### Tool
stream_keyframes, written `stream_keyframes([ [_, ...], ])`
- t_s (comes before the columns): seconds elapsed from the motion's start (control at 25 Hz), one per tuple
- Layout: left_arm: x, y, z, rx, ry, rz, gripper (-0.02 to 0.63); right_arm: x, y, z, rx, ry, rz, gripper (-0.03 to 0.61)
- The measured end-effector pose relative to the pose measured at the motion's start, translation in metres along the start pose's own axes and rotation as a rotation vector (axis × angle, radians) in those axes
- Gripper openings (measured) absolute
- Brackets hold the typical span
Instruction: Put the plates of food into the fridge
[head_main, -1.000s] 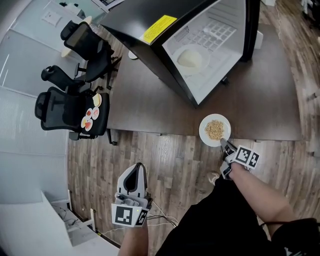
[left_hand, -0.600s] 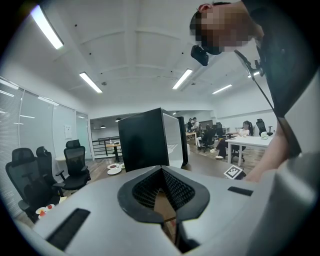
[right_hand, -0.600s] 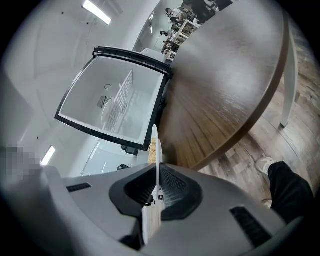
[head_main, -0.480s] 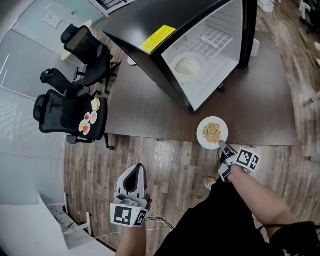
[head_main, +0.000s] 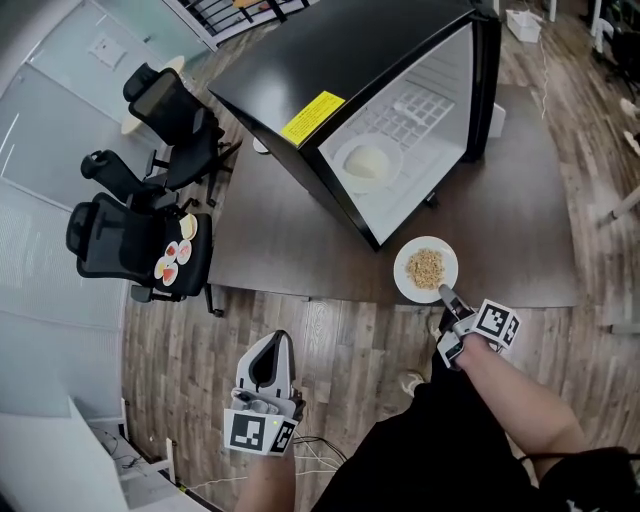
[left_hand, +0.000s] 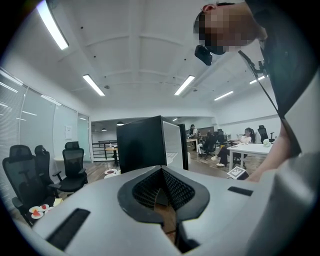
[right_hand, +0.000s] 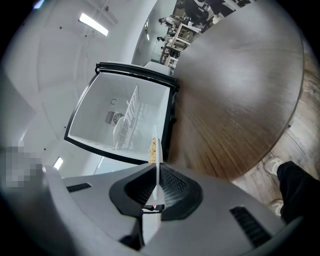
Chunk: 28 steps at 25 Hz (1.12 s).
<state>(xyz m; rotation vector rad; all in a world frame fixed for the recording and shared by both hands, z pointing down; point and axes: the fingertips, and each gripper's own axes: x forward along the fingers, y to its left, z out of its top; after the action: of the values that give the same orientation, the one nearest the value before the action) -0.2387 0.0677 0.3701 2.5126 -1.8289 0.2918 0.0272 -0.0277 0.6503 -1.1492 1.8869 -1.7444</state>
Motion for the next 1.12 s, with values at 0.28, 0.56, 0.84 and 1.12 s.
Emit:
stream_keyframes([
  [0.28, 0.021, 0.003, 0.021, -0.022, -0.047, 0.024, 0.003, 0.006, 0.024, 0.036, -0.031, -0.007, 0.016, 0.018],
  [0.56, 0.044, 0.012, 0.037, -0.044, -0.074, 0.062, 0.003, 0.024, 0.042, 0.062, -0.049, 0.015, 0.033, 0.018],
  [0.84, 0.068, 0.015, 0.042, -0.052, -0.072, 0.083, 0.003, 0.054, 0.051, 0.084, -0.062, 0.044, 0.040, 0.018],
  [1.12, 0.089, 0.029, 0.045, -0.062, -0.062, 0.120, 0.003, 0.088, 0.058, 0.097, -0.072, 0.089, 0.048, 0.018],
])
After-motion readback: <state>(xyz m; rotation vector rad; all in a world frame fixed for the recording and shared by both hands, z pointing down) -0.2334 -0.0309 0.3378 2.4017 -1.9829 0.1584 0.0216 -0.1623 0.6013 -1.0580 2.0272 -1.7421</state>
